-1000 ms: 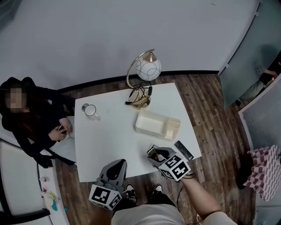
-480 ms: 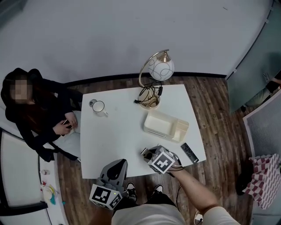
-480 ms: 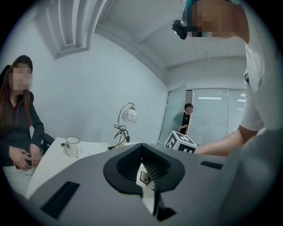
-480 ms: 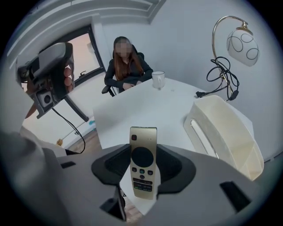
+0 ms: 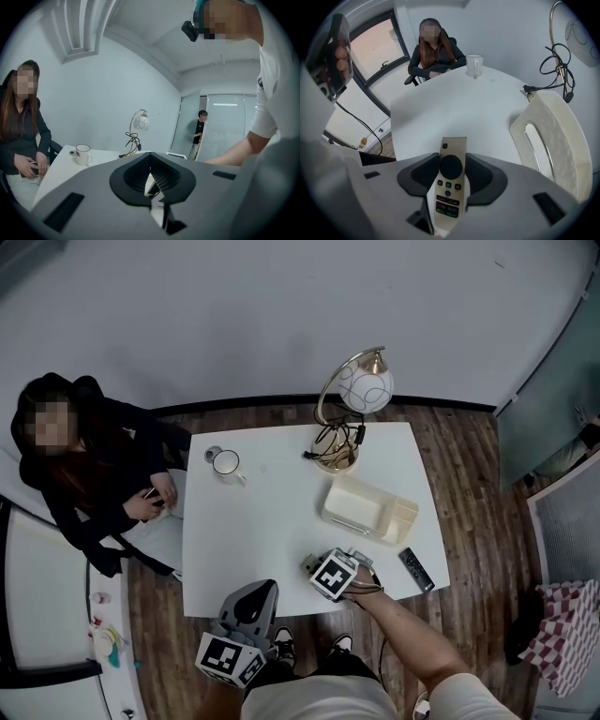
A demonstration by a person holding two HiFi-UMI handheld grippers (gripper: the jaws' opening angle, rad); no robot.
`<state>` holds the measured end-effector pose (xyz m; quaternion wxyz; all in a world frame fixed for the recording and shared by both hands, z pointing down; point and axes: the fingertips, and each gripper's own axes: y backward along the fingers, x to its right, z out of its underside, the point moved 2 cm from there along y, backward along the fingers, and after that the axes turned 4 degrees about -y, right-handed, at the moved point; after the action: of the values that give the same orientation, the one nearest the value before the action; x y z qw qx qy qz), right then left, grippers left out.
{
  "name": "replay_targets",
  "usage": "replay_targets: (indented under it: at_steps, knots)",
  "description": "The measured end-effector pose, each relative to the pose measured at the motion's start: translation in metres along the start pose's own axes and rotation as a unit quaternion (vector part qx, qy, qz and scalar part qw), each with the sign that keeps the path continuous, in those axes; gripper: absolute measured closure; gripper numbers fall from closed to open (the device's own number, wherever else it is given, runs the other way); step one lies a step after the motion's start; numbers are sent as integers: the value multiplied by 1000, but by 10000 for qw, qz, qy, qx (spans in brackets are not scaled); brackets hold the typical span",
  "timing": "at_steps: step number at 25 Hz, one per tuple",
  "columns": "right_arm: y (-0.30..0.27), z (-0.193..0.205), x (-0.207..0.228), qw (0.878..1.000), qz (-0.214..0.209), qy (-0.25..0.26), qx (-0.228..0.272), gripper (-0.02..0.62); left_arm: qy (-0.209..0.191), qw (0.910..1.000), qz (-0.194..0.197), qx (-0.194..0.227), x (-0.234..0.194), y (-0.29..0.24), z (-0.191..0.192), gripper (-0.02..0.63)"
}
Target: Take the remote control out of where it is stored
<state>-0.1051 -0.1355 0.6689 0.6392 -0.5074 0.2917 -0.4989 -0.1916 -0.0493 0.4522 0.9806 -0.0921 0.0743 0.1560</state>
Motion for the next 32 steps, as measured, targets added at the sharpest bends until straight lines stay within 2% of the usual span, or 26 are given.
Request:
replay_targets:
  at_steps: [7,17,23,27,32]
  knots:
    - [-18,6,-3,9998,14,28,-179,411,23,10000,-65,-49,-6,6,3,598]
    - [-22,13,-3,9999,78,-10,110,401,-4,10000,-1,-90,0,2,6,598]
    - [-2,0,1,9952,80,-316,919,364,-27,10000,17,-69,3,2,5,598]
    - [38,-11,-2,9832,62,-600,1723,368,-57,10000,47,-52,8,2,1,598]
    - [102,-9,6,9535,403,-846,2866,478,-132,9997,179,48,18,-4,-6,598]
